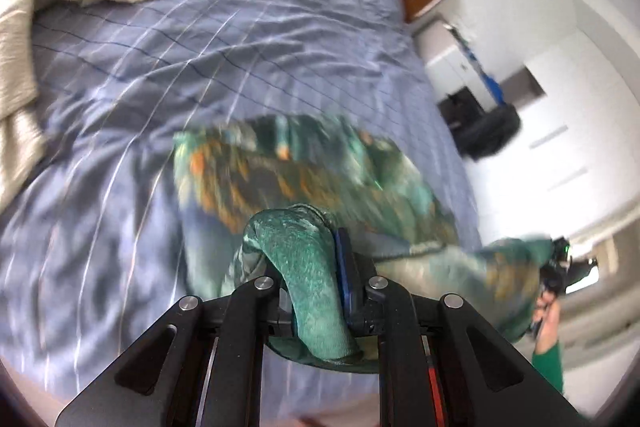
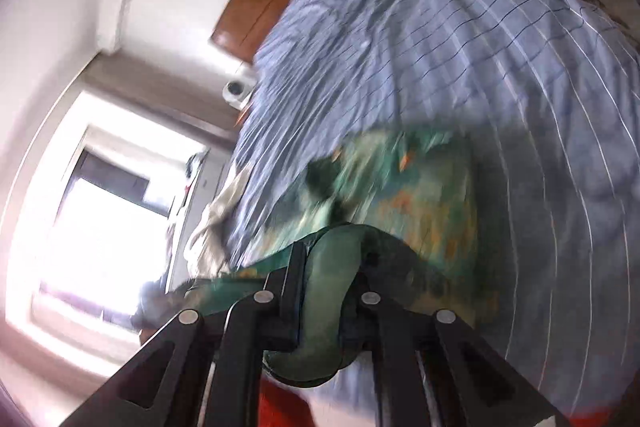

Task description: Fold large clothes

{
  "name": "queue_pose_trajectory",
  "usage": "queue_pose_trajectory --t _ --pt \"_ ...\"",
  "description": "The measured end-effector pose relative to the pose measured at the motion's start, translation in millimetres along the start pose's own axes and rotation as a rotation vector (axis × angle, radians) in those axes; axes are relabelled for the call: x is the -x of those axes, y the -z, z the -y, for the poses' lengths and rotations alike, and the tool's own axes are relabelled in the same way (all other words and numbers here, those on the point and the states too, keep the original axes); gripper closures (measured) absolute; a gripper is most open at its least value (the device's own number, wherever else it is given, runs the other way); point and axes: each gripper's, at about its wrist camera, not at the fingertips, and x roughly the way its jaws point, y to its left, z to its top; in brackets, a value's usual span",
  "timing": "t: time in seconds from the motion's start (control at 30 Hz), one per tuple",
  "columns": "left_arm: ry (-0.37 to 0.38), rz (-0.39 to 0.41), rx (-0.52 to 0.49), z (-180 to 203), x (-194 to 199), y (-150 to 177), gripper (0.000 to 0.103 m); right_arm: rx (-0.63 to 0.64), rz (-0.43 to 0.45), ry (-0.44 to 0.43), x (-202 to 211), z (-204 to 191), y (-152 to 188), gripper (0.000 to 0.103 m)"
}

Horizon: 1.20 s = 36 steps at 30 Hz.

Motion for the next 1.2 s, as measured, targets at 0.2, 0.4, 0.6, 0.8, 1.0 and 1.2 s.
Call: queue_pose_trajectory --t 0.2,0.4,0.6,0.8,1.0,1.2 --pt "-0.157 -0.075 0.018 -23.9 -110.2 -30.9 0.081 -0.123 0.011 0.105 -95.3 69.2 -38.5 0.089" --pt "0.009 -0.112 0.225 -51.3 -92.9 -48.8 0.073 -0.388 -0.001 0.030 -123.1 128.2 -33.3 0.082" --pt "-0.049 0.051 0.142 -48.3 -31.8 -45.5 0.001 -0.357 0.087 -0.042 -80.6 111.8 -48.7 0.029" --pt "-0.071 -0.018 -0.009 -46.0 -51.7 -18.9 0.002 -0.034 0.028 0.176 -79.7 70.9 -41.6 0.026" --pt "-0.298 -0.018 -0.175 -6.5 -124.7 -22.5 0.018 0.232 -0.024 0.400 -131.7 44.5 -35.8 0.028" --pt "-0.353 0.113 -0.159 22.4 -97.6 -42.8 0.091 0.393 -0.019 0.564 -138.1 -2.2 -34.1 0.092"
